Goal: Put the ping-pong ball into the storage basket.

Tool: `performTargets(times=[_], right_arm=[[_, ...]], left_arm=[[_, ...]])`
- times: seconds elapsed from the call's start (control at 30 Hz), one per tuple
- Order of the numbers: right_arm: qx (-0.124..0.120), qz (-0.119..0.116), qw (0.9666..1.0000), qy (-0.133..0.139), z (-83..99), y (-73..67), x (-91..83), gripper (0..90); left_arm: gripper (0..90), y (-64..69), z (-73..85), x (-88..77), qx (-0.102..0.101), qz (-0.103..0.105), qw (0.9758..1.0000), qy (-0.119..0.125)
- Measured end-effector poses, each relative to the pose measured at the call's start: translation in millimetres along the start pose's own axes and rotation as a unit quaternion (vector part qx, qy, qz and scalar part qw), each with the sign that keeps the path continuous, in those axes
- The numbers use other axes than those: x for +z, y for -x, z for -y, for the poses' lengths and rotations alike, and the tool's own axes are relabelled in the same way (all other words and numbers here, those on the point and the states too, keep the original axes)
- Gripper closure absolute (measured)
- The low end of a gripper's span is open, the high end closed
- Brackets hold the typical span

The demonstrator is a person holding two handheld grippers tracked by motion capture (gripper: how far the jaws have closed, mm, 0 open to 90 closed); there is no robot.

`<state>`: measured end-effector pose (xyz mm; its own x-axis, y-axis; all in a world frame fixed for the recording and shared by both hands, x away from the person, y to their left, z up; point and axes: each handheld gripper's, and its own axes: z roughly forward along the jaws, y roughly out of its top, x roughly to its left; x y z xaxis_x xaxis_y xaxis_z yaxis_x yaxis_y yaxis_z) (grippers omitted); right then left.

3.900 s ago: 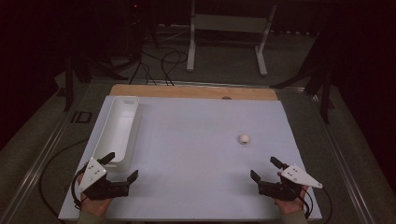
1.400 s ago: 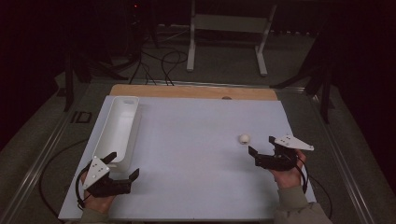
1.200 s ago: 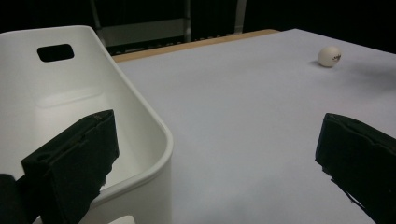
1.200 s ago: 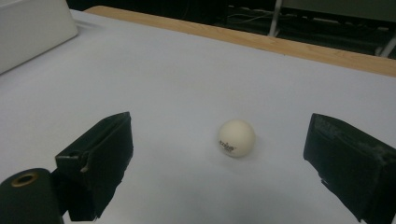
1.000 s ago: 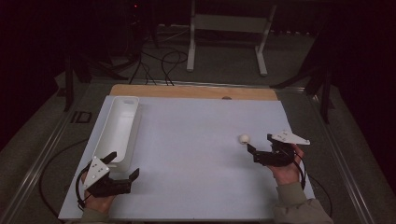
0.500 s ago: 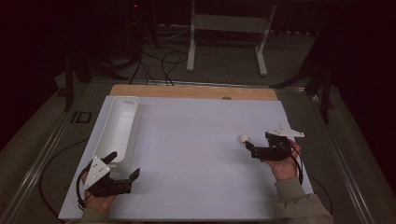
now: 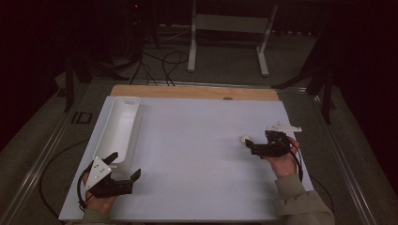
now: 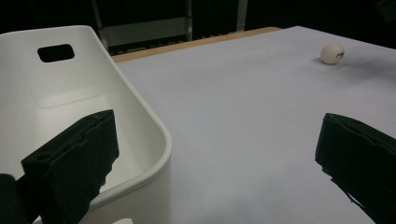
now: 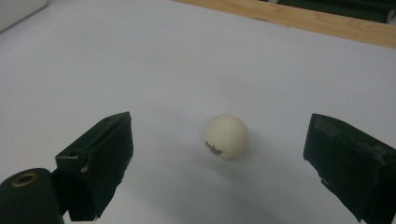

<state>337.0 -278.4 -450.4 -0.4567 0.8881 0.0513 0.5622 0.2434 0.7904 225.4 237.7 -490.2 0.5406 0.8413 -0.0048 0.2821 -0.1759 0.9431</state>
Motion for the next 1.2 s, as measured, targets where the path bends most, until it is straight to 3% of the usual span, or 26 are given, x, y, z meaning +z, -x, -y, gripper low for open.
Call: performTargets(times=[1.2], right_arm=[[0.002,0.009,0.9989,-0.046,-23.7,6.6,22.3,8.3]], left_arm=[[0.0,1.3,0.0,1.1,0.004,0.003,1.0,0.0]])
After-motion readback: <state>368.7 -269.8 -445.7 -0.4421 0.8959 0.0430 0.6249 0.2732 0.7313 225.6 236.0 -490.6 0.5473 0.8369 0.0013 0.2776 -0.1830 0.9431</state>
